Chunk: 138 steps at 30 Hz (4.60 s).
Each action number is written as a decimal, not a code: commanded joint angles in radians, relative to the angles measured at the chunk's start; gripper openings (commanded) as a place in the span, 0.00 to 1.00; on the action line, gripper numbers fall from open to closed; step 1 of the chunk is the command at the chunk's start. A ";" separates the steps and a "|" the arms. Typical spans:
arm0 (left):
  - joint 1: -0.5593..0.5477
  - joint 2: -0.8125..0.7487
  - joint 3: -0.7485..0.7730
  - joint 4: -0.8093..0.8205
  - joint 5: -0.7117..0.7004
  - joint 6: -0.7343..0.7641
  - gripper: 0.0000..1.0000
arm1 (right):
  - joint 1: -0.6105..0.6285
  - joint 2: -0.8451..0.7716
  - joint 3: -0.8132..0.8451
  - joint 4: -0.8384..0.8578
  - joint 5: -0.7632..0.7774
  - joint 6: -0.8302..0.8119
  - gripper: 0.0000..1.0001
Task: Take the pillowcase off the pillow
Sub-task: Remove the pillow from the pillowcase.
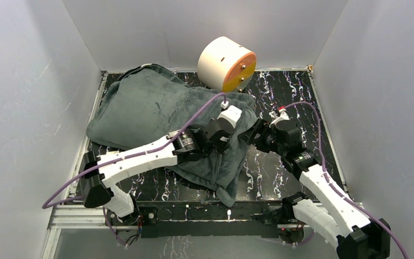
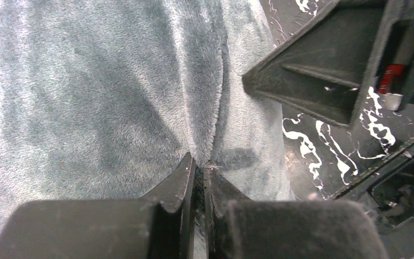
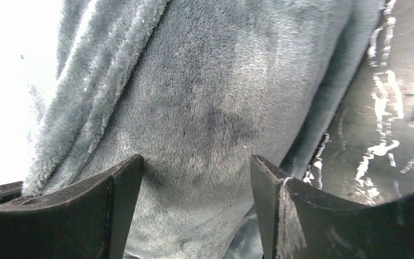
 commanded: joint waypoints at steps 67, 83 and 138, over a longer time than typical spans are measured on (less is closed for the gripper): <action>0.274 -0.006 0.279 -0.037 0.403 0.104 0.73 | -0.021 0.164 -0.032 -0.009 -0.109 -0.191 0.00; 0.253 0.405 0.538 -0.317 0.427 0.222 0.63 | -0.020 0.047 -0.004 -0.091 -0.077 -0.184 0.00; 0.538 -0.084 -0.063 -0.016 0.574 0.099 0.13 | -0.504 0.494 0.084 0.010 -0.336 -0.202 0.00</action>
